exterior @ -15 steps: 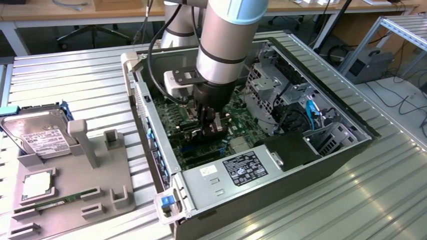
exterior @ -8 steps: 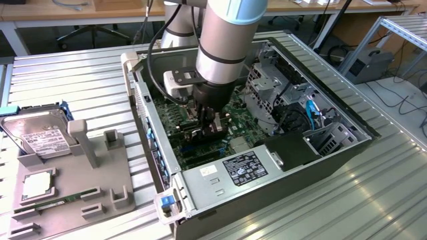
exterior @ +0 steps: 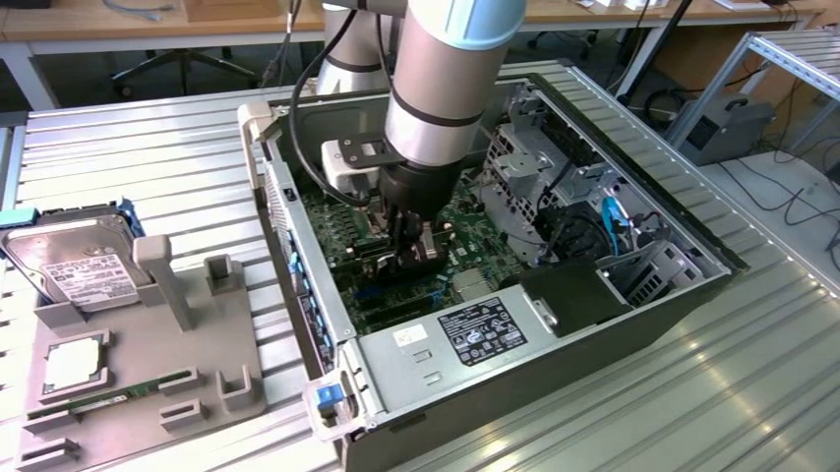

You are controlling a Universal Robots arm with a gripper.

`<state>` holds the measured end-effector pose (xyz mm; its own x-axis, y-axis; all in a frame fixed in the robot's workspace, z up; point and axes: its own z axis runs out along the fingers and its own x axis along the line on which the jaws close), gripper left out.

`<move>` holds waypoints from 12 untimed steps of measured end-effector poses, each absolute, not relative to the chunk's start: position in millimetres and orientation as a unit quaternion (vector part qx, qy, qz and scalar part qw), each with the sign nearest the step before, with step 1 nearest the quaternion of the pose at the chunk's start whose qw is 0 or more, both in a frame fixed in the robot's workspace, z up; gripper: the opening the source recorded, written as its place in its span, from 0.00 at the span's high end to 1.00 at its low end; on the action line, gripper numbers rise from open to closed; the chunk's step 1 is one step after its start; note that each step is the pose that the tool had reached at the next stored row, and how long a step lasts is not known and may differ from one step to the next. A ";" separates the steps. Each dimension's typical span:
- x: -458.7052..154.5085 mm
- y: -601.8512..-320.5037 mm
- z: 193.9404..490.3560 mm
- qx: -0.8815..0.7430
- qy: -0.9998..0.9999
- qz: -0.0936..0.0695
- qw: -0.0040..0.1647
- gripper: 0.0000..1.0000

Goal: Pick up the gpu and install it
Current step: 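Insert the gpu into the slot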

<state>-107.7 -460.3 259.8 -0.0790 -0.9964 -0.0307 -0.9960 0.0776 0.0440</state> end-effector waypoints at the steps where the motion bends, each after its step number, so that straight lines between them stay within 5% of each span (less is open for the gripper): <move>1: -107.7 -460.3 259.8 0.679 -0.734 -0.027 0.004 0.73; 9: -107.8 -460.1 259.2 0.678 -0.734 -0.027 0.003 0.72; 12: -107.7 -460.3 259.7 0.679 -0.734 -0.027 0.004 0.53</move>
<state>-107.7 -460.3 259.7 -0.0790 -0.9964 -0.0307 -0.9960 0.0776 0.0439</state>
